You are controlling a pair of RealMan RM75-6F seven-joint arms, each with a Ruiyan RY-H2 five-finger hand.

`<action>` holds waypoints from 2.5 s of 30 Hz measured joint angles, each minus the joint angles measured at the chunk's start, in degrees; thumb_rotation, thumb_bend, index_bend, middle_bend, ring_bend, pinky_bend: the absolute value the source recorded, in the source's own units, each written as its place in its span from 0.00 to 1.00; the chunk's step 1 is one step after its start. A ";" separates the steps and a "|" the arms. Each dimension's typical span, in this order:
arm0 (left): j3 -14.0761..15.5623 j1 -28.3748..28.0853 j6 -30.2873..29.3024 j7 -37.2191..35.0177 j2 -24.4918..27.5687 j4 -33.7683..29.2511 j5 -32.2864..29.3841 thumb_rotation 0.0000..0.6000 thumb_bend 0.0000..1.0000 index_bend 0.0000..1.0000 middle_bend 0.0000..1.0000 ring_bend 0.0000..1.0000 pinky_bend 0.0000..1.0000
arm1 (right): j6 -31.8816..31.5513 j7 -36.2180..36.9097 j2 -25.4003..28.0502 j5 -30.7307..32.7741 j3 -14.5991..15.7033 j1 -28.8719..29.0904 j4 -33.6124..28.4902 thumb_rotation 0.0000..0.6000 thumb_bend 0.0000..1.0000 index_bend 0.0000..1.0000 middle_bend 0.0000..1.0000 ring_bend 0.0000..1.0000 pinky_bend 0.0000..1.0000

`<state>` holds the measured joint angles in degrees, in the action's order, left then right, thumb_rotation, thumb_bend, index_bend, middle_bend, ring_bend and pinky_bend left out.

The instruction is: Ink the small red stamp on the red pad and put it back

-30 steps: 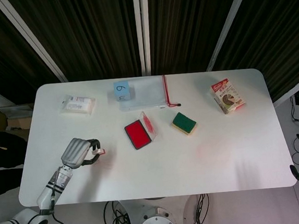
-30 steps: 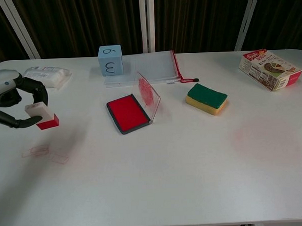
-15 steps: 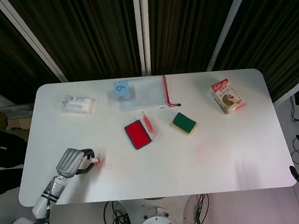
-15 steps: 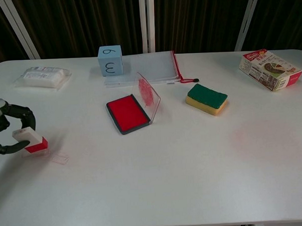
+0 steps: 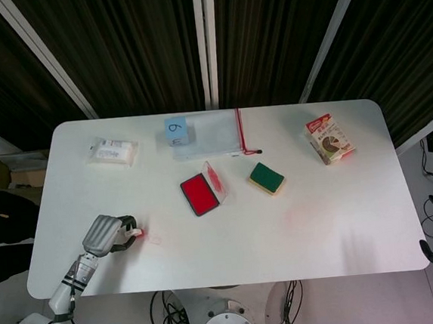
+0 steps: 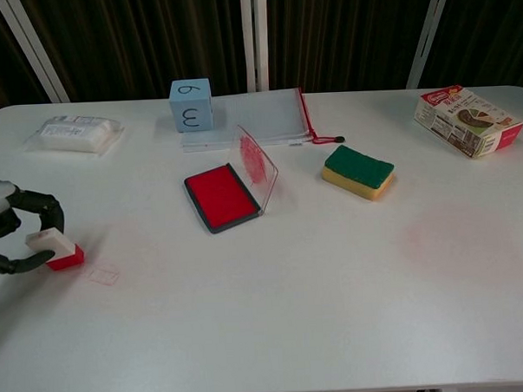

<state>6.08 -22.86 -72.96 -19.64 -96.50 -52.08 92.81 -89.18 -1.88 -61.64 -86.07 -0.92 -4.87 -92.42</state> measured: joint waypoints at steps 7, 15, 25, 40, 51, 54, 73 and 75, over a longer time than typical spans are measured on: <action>-0.03 0.22 0.11 -0.20 -0.39 0.84 0.34 1.00 0.46 0.60 0.61 1.00 1.00 | 0.09 -0.49 0.05 0.05 0.01 0.06 -0.33 1.00 0.23 0.00 0.00 0.00 0.00; 0.23 -0.02 0.86 -0.15 -0.29 1.07 0.85 1.00 0.42 0.53 0.55 1.00 1.00 | 0.47 -0.76 0.16 0.37 0.07 0.12 -0.70 1.00 0.23 0.00 0.00 0.00 0.00; 0.82 -0.49 1.23 -1.34 0.71 0.53 1.93 1.00 0.37 0.41 0.48 1.00 1.00 | 0.82 -1.12 0.38 0.60 0.07 0.26 -1.06 1.00 0.23 0.00 0.00 0.00 0.00; 1.25 -0.60 0.05 1.32 3.94 -3.87 3.18 1.00 0.30 0.30 0.39 1.00 1.00 | 0.56 -0.40 0.60 0.40 0.07 0.22 -0.82 1.00 0.23 0.00 0.00 0.00 0.00; 1.49 -0.33 -0.59 4.11 6.18 -8.17 3.78 1.00 0.29 0.30 0.41 1.00 1.00 | 0.69 0.15 0.37 0.50 0.19 0.14 -0.12 1.00 0.23 0.00 0.00 0.00 0.00; 1.52 -0.20 -0.79 4.62 6.59 -8.98 3.88 1.00 0.29 0.30 0.43 1.00 1.00 | 0.75 0.20 0.33 0.53 0.18 0.17 0.00 1.00 0.23 0.00 0.00 0.00 0.00; 0.80 2.11 -10.29 8.02 14.16 -19.78 6.12 0.94 0.23 0.31 0.39 0.63 0.80 | -2.79 1.50 1.04 -0.38 -0.20 -1.08 -0.19 1.00 0.23 0.00 0.00 0.00 0.00; -0.07 3.51 -14.96 9.64 17.26 -23.39 6.28 0.57 0.23 0.27 0.28 0.30 0.44 | -3.57 2.07 0.40 -1.06 -0.18 -1.30 0.81 1.00 0.22 0.00 0.00 0.00 0.00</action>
<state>6.01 -19.34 -87.92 -10.00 -79.24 -75.48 99.08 -92.75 0.19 -61.23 -87.13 -1.09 -6.17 -91.61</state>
